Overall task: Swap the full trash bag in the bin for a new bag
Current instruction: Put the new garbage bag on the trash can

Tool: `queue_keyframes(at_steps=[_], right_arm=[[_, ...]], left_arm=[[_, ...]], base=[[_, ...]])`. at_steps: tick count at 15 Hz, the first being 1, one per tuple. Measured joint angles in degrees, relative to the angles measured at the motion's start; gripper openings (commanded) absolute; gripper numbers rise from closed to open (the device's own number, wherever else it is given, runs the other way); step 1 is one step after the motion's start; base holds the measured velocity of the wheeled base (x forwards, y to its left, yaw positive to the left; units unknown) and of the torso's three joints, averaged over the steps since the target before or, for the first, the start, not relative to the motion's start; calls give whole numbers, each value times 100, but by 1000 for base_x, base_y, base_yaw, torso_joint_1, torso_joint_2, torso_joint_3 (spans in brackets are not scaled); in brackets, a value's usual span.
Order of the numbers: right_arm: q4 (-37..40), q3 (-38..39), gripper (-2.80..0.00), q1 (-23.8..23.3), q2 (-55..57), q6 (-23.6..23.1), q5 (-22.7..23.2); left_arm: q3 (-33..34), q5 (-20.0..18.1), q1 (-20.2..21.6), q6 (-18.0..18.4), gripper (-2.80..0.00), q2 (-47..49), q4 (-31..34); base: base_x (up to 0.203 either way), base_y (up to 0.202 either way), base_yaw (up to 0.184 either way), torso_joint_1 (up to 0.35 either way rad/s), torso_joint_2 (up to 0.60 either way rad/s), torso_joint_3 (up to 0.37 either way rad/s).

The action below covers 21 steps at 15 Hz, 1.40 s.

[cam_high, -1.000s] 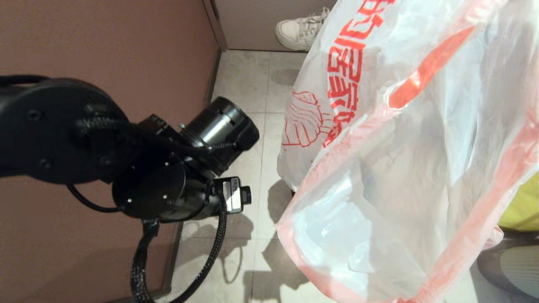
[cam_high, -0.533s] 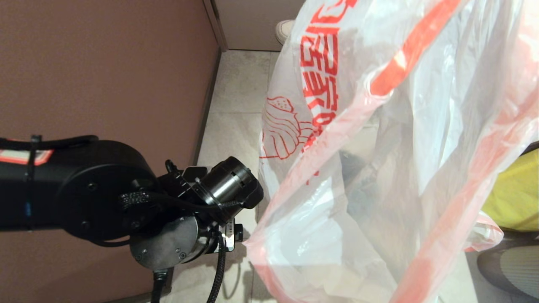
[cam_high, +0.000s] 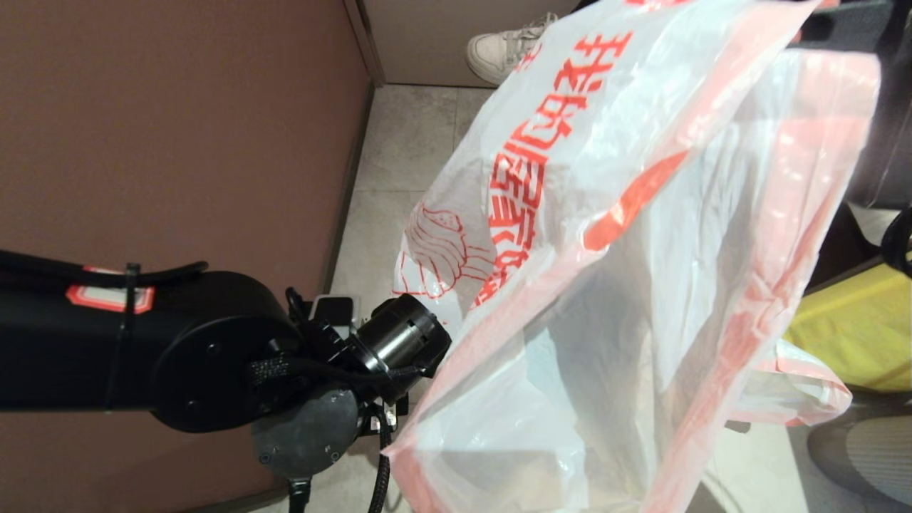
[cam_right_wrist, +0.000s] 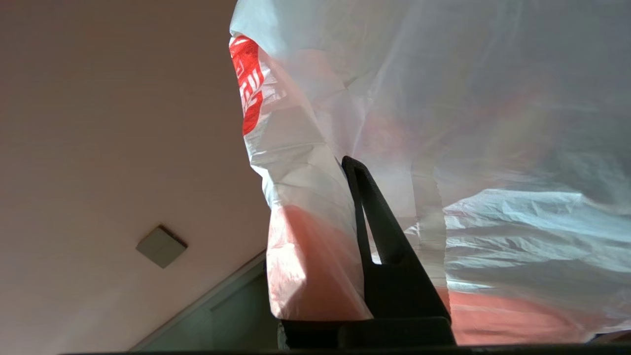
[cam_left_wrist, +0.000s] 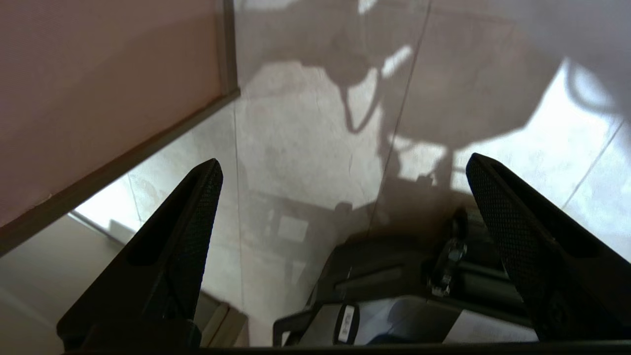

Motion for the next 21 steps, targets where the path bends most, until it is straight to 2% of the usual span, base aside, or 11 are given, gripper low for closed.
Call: queue_keyframes(at_steps=[2,4,5,7,9,11,13,17,18,21], right_arm=[[-905,871,-280,-375,52,180,320],[-1666,1320,-280,-905,132,517,524],[-1796,1436,-280,-1194,158,626,613],[-1797,1561,-280,-1732,185,990,828],[-1588,1560,-280,-1959,185,1407,924],[-1119,1471,-280,-2007,193,1415,927],[-993,1471,-280,-2032,245,1328,930],[-883,1508,-280,-2297,371,1279,1019],[-783,1464,-280,-2317,328,1279,1057],[-218,1306,-280,-2234,127,1277,1248]], left_arm=[[-41,159,-30,30,0,-76,-90],[-105,170,-13,102,0,-121,-111],[-170,170,0,108,0,-121,-122],[-298,167,37,108,0,-75,-167],[-473,170,104,111,0,-3,-185],[-755,176,174,112,0,85,-175],[-1028,187,251,116,0,187,-167],[-2170,276,394,256,0,385,6],[-2282,283,408,286,0,420,40],[-2069,289,433,276,0,476,60]], base=[[0,0,0,0,0,0],[0,0,0,0,0,0],[0,0,0,0,0,0],[0,0,0,0,0,0],[0,0,0,0,0,0],[0,0,0,0,0,0],[0,0,0,0,0,0],[0,0,0,0,0,0],[0,0,0,0,0,0],[0,0,0,0,0,0]])
